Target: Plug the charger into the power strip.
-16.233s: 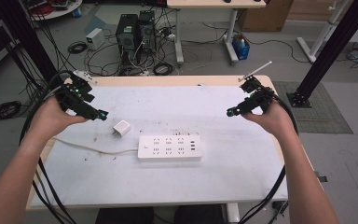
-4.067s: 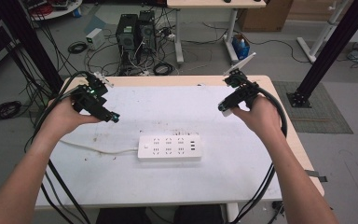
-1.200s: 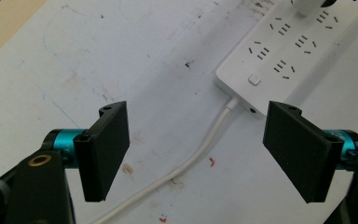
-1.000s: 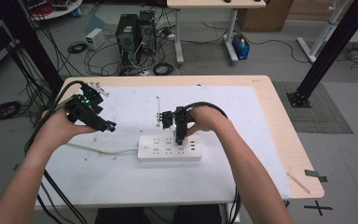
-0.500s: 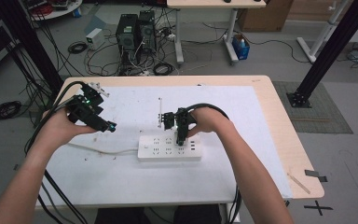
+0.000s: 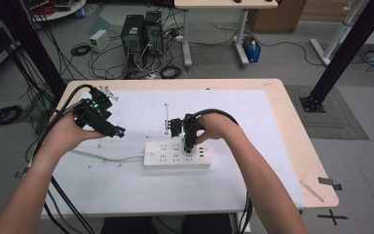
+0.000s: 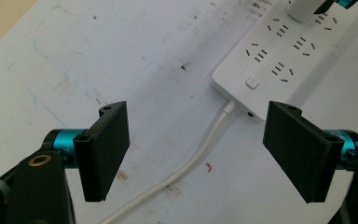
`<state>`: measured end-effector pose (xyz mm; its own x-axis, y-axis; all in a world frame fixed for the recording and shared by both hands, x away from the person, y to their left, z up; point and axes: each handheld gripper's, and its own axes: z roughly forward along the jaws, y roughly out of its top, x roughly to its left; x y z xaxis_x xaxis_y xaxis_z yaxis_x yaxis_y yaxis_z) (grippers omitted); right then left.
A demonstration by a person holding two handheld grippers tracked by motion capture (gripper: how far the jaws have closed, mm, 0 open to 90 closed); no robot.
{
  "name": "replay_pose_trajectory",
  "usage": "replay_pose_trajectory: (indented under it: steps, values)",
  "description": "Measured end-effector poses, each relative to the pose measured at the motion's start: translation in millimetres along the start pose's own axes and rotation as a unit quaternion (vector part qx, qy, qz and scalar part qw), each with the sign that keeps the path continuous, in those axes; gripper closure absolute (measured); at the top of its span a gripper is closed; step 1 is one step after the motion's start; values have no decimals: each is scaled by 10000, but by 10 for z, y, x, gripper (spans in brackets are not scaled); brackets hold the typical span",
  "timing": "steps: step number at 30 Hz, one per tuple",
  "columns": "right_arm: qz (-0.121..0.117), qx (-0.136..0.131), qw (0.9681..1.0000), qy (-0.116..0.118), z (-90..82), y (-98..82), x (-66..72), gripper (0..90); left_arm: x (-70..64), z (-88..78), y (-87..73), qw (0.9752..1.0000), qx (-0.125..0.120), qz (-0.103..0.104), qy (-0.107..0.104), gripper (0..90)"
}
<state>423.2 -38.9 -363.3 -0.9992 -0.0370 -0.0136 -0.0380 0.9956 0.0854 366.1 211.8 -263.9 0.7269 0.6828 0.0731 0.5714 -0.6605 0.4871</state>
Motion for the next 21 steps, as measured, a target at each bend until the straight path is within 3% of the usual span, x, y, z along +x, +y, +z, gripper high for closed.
replay_pose_trajectory:
  steps: [6, 12, 14, 21]
  values:
    - [-49, 47, 9998, -192, 23, 41, 60, 630, -8, -5, 19, 10000, -26, -21, -4, 229]
    - [23, -131, 9999, -84, 41, -3, 25, 630, 16, -43, 5, 10000, -20, -23, 24, 229]
    - [78, -342, 9994, -47, 46, -71, 12, 630, 16, -56, 3, 10000, -30, -9, 17, 229]
    - [38, -382, 9993, -10, 53, -81, 2, 629, 6, -61, -11, 10000, -35, -9, 29, 229]
